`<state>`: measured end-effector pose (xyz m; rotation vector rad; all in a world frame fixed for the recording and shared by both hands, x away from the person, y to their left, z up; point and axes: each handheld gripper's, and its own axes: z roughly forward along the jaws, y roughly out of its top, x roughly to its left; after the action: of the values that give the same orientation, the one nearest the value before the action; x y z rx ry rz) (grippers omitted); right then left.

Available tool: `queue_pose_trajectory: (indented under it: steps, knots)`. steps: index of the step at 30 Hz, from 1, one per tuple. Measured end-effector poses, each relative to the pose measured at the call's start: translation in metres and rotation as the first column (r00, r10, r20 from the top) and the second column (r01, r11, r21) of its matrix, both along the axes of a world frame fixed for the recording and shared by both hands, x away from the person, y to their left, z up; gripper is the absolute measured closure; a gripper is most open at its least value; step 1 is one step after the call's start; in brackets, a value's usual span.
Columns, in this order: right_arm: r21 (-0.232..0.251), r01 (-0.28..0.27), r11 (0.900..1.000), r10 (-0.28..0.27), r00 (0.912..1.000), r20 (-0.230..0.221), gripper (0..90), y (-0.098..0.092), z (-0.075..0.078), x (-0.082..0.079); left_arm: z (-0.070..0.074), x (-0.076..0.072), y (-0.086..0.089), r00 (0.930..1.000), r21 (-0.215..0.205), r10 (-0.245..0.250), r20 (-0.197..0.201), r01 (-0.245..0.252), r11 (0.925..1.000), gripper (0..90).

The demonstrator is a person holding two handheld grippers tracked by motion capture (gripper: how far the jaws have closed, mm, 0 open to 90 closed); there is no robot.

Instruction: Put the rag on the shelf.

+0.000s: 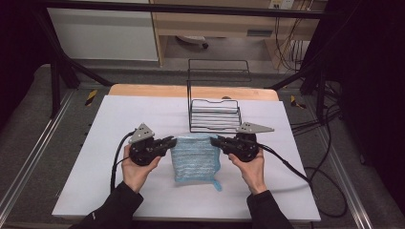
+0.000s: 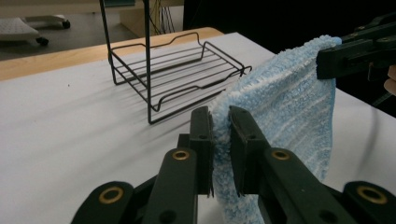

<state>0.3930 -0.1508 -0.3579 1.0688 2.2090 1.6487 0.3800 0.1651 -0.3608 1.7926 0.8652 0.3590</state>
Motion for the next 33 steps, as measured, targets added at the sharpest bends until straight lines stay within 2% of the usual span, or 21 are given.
queue_pose_trajectory:
  steps: [15, 28, 33]
  knots:
    - [0.009, 0.011, 1.0, -0.012, 0.9947, 0.102, 80.5, -0.001, 0.026, -0.014, 0.022, -0.007, -0.001, 0.9972, -0.03, 0.003, 0.074, -0.001, 0.9996, 79.8]
    - [0.008, 0.057, 0.998, -0.057, 0.9818, 0.181, 80.6, -0.005, 0.044, -0.022, 0.038, -0.003, -0.011, 0.9902, -0.044, 0.008, 0.14, -0.001, 0.999, 79.9]
    - [0.015, 0.079, 0.997, -0.08, 0.9739, 0.212, 80.7, -0.009, 0.052, -0.024, 0.046, 0.0, -0.017, 0.9863, -0.05, 0.011, 0.165, -0.002, 0.9987, 79.9]
